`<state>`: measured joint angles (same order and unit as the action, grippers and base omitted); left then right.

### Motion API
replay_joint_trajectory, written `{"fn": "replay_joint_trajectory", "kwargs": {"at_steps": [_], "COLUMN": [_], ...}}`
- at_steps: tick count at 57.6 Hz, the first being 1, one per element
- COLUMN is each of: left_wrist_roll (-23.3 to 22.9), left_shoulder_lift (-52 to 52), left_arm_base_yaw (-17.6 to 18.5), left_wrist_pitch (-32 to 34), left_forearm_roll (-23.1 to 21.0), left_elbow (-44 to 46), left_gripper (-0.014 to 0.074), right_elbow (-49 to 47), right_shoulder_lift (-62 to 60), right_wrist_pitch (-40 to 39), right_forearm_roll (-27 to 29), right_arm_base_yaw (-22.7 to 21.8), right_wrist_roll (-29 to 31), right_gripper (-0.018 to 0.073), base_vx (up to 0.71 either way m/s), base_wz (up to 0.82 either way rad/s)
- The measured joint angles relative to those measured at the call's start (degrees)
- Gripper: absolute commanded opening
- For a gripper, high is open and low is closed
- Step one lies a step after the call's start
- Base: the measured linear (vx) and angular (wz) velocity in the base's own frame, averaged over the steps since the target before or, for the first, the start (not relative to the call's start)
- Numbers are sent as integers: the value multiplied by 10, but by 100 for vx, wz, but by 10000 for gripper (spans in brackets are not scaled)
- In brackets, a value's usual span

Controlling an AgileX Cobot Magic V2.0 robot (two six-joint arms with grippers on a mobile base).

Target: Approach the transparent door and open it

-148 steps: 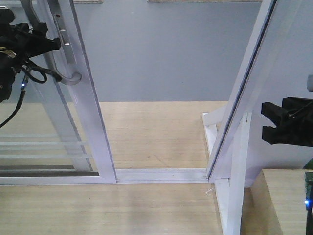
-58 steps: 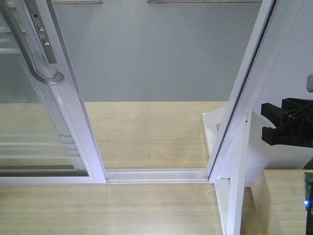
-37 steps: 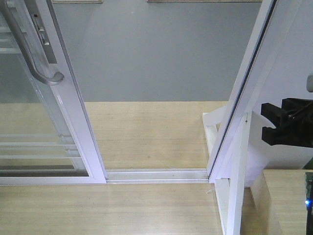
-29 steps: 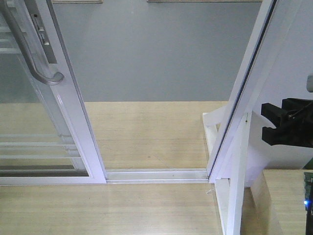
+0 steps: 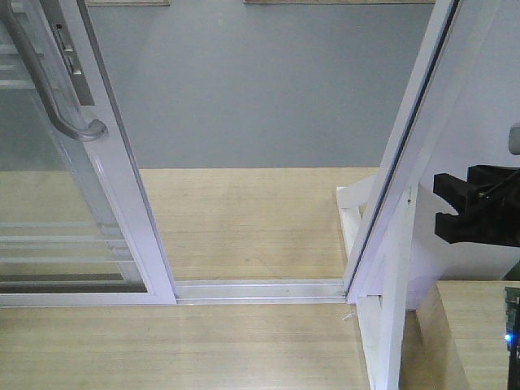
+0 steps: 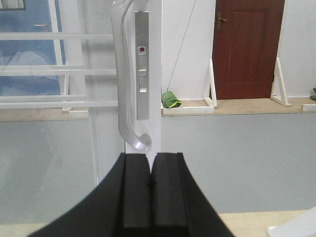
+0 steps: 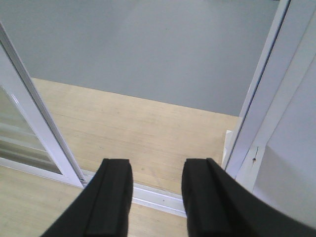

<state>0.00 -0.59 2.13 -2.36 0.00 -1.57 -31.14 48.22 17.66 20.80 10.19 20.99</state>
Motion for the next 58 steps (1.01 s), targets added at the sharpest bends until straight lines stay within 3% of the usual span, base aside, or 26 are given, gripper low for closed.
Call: {"fn": "replay_joint_trajectory", "kwargs": {"at_steps": [47, 53, 58], "left_wrist_roll": [0, 0, 0], "left_shoulder_lift": [-1, -1, -1], "left_arm_base_yaw": [0, 0, 0], "left_wrist_pitch": [-4, -4, -4], "left_forearm_roll": [4, 5, 5], "left_elbow": [0, 0, 0], "left_gripper": [-6, -6, -6], "right_elbow": [0, 0, 7], "right_shoulder_lift": [0, -4, -27], "right_wrist_pitch": [4, 4, 1], "right_forearm_roll": [0, -13, -45], "right_arm_base_yaw": [0, -2, -5], "right_wrist_roll": [0, 0, -3], "right_gripper": [328, 262, 137], "base_vx": [0, 0, 0], "base_wz": [0, 0, 0]}}
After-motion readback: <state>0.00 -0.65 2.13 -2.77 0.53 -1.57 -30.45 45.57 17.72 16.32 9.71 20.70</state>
